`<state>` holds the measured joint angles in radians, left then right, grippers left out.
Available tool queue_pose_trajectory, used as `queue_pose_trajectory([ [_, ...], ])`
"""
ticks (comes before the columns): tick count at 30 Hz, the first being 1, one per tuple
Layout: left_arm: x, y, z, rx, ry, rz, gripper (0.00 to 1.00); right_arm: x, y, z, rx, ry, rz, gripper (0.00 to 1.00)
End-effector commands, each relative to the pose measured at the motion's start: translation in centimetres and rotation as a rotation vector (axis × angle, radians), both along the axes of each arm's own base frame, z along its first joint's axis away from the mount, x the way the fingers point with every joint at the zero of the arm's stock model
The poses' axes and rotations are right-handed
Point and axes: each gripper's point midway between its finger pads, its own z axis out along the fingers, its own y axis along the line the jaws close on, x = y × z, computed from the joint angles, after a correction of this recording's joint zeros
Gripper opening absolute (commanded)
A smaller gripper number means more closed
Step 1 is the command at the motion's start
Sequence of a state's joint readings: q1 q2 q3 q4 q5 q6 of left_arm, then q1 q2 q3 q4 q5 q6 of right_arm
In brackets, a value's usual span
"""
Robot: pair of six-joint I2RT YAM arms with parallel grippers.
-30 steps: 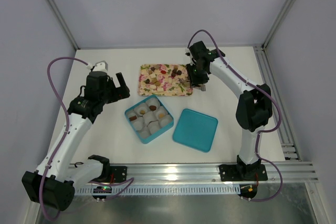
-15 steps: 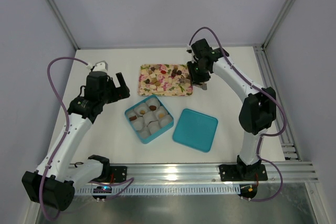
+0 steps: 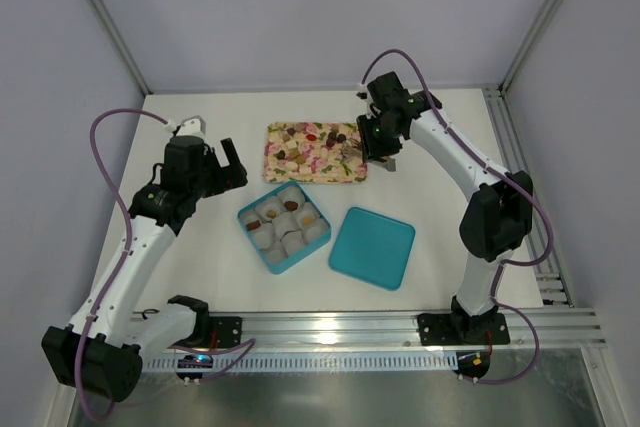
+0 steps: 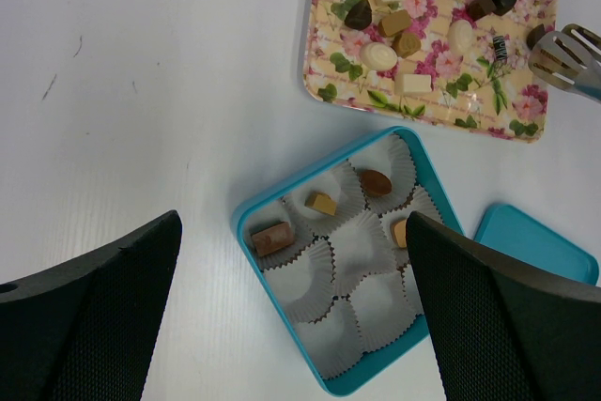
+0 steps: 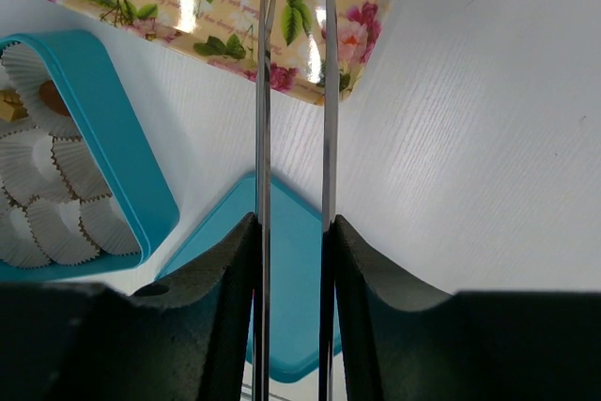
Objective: Pack the chocolate
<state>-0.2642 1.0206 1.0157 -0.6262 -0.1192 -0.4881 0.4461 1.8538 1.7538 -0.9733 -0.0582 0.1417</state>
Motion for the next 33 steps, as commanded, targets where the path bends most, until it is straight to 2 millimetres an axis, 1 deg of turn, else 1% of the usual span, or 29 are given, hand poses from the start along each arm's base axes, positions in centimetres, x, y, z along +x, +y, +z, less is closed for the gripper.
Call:
queue_pose_trajectory([
  [1, 0.0, -0.1, 0.4, 0.002, -0.025, -0.011, 1.0, -0.2, 0.6, 2.7, 0.05, -0.065, 0.008, 0.38],
  [15, 0.0, -0.2, 0.4, -0.004, -0.022, -0.017, 1.0, -0.4, 0.5, 2.6, 0.05, -0.062, 0.011, 0.38],
  [19, 0.1, -0.5, 0.1, -0.012, -0.009, -0.03, 1.0, -0.3, 0.5, 2.7, 0.051, -0.063, 0.011, 0.38],
  [23, 0.0, -1.3, -0.2, -0.037, 0.011, -0.062, 1.0, -0.3, 0.6, 2.9, 0.055, -0.06, 0.009, 0.38],
  [29, 0.2, -2.4, -0.7, -0.062, 0.042, -0.097, 1.0, -0.7, 1.3, 4.3, 0.086, -0.068, 0.009, 0.38],
  [30, 0.1, -3.0, -0.9, -0.077, 0.055, -0.123, 1.0, -1.0, 1.6, 4.6, 0.086, -0.067, 0.015, 0.38],
  [32, 0.1, -3.3, -1.2, -0.081, 0.068, -0.132, 1.0, -1.4, 2.0, 5.1, 0.085, -0.07, 0.019, 0.37],
  [33, 0.0, -3.5, -1.3, -0.088, 0.076, -0.14, 1.0, -2.1, 2.7, 5.4, 0.085, -0.065, 0.03, 0.38],
])
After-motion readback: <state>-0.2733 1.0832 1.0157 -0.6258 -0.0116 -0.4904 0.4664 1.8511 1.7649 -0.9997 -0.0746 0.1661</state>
